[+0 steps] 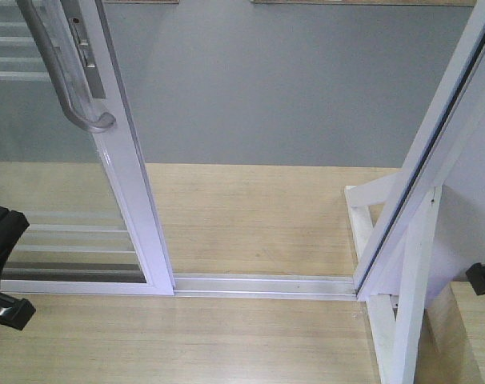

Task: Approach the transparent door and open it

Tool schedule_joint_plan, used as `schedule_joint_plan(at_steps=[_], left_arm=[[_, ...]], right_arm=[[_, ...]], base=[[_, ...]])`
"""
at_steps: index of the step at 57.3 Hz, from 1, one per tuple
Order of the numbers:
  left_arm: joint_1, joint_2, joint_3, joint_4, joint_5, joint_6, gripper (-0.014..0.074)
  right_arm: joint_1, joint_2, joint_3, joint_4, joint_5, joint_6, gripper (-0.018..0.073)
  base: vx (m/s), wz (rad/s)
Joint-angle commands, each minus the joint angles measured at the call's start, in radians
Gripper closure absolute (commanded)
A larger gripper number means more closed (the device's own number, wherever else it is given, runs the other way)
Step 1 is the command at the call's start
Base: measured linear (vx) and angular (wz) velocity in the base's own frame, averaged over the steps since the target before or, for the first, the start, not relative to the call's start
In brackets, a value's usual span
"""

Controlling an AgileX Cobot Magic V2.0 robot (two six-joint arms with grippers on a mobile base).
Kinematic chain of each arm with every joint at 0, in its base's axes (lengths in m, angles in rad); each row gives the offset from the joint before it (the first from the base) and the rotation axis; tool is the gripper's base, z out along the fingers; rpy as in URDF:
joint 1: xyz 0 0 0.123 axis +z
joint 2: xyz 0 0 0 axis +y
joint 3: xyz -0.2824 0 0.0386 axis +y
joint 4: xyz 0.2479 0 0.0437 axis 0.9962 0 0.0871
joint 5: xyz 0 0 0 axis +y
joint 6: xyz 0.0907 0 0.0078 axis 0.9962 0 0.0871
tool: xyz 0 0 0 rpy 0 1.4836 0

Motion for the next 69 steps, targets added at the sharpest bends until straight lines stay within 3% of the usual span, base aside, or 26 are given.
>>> schedule_joint_plan(at_steps=[1,48,52,57,64,69], left_arm=[[-0.002,0.001,-0.027,-0.019,-0.08,-0.006,0.0605],[-0.002,0.0,-0.027,-0.019,-0.073,-0.006,0.0604],[-0.004,-0.024,-0.027,-0.048,-0.071,-0.012,0.0604],[-0.007,-0.085,-0.027,-0.103,-0.015,-0.025,0.0604],[-0.022,-0.247,-0.027,-0.215,0.16,-0.003,0.0603],[-0.025,-0.373,-0.027,-0.229,0.299,0.002,0.0603]], right_arm=[[-0.004,0.004,-0.03,0.003,-0.069,0.005,0.0571],[-0.004,0.004,-0.03,0.003,-0.069,0.004,0.0568],[-0.004,0.004,-0.03,0.003,-0.069,0.004,0.0568],[-0.004,0.004,-0.03,0.003,-0.069,0.004,0.0568],[-0.004,0.004,-0.03,0.003,-0.069,0.004,0.0568],[-0.004,0.004,-0.03,0.003,-0.069,0.004,0.0568]], base=[[0.0,0.0],[0.0,0.0],[0.0,0.0],[0.0,0.0],[0.0,0.0],[0.0,0.0]])
